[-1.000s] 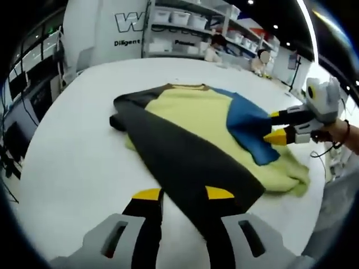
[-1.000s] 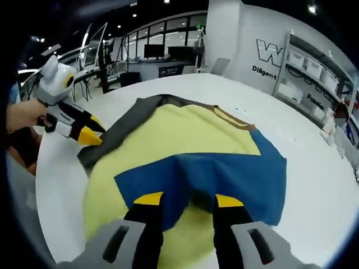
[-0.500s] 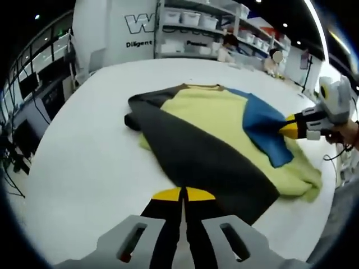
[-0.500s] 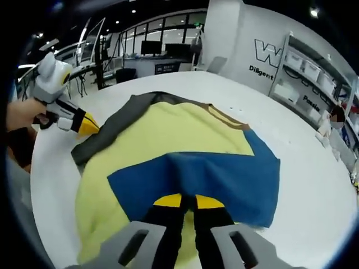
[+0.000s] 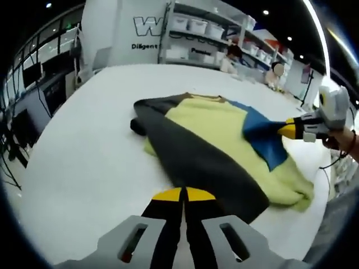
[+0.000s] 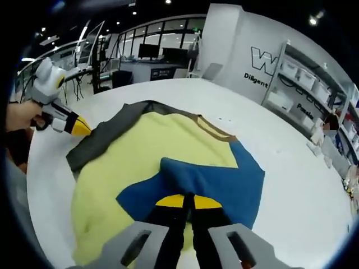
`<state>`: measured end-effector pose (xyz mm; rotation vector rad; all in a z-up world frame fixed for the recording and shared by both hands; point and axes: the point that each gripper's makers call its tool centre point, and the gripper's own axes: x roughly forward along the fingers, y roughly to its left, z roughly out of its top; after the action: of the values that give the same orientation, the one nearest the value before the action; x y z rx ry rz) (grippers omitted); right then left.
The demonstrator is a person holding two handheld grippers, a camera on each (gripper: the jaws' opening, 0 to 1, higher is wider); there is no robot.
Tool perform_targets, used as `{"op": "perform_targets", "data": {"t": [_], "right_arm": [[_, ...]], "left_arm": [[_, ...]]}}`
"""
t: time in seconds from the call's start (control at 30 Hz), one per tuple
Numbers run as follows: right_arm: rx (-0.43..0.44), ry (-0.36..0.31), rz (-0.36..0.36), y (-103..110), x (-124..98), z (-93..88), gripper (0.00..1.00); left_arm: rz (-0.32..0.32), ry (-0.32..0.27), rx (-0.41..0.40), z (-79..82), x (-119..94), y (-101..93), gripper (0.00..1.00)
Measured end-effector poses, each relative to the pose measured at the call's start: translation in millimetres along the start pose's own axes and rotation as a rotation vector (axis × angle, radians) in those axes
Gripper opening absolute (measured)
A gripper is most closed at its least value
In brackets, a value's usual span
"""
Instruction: Fold the garment on the visible template until the final outline fits inside the template.
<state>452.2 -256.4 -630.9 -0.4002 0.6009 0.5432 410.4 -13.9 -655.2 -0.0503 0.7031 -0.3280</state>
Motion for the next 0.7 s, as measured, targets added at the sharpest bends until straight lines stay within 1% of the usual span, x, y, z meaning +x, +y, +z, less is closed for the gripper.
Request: {"op": "perform_targets", "data": {"t": [0.1, 0.2, 0.27, 0.33, 0.37, 0.4, 0.43, 0.47, 0.57, 0.63, 0.7], "right_arm": [[-0.007, 0.001, -0.009, -8, -2, 2.2, 0.0], [-0.021, 0.0, -0.03, -19, -5, 5.2, 0.0], [-0.02, -0.004, -0.044, -29, -8, 8.0, 0.0], [-0.019, -0.004, -0.058, -37, -12, 10.4, 0.0], [-0.02, -0.003, -0.07, -42, -13, 11.1, 0.0], [-0.026, 0.004, -0.086, -50, -14, 11.1, 0.0], [-0.027, 0.02, -0.105, -57, -15, 9.3, 0.0], [-0.025, 0.033, -0.126, -63, -16, 7.8, 0.0], [0.007, 0.052, -0.167, -83, -19, 4.6, 0.0], [0.022, 0.054, -0.177, -92, -20, 3.2, 0.0], [0.044, 0.039, -0.182, -101, -21, 3.6, 0.0]], "left_arm": [[0.004, -0.014, -0.003, 5.1, -5, 3.1, 0.0], [0.002, -0.032, -0.016, 11.4, -11, 11.0, 0.0], [0.009, -0.04, -0.01, 17.5, -15, 17.7, 0.0], [0.022, -0.032, 0.007, 21.6, -19, 29.2, 0.0], [0.036, -0.028, 0.026, 24.3, -21, 38.1, 0.0], [0.045, -0.024, 0.034, 26.2, -22, 44.0, 0.0], [0.064, -0.015, 0.044, 28.0, -24, 53.9, 0.0], [0.072, -0.012, 0.048, 28.9, -24, 57.6, 0.0], [0.116, 0.002, 0.046, 34.5, -29, 80.8, 0.0], [0.138, 0.013, 0.063, 36.4, -30, 92.6, 0.0], [0.166, 0.03, 0.088, 37.6, -31, 106.6, 0.0]]}}
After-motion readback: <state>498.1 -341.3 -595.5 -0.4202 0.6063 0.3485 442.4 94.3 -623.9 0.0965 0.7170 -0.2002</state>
